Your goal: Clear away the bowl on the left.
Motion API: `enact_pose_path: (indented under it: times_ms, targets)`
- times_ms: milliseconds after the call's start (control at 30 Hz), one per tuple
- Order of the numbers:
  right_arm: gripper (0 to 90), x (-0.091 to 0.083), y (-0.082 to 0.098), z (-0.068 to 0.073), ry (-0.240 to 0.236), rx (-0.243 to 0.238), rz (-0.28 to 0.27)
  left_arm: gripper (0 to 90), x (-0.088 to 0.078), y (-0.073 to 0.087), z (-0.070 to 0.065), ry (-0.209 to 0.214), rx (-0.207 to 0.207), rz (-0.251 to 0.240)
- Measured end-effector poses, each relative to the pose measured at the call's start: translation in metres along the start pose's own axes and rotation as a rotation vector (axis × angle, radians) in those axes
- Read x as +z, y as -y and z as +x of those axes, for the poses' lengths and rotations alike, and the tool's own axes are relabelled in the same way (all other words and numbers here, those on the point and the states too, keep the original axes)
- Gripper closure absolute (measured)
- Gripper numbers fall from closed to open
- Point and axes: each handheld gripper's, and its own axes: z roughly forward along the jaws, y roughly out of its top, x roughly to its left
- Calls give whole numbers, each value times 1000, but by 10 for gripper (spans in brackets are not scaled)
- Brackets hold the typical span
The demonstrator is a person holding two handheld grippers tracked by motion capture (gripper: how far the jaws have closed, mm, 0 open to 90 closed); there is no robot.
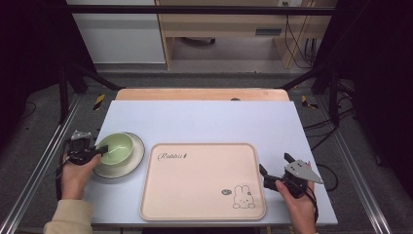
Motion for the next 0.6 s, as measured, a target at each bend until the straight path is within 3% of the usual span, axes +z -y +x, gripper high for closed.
enact_pose_path:
  times_ms: [433, 533, 600]
  targets:
    - [46, 1, 0, 0, 0, -4, 1, 815, 0, 1, 1, 18, -39, -17]
    - [45, 0, 1, 0, 1, -6, 5, 818, 0, 2, 3, 45, -73, -31]
    - [46, 1, 1, 0, 0, -6, 2, 820, 1, 5, 7, 85, -122, -53]
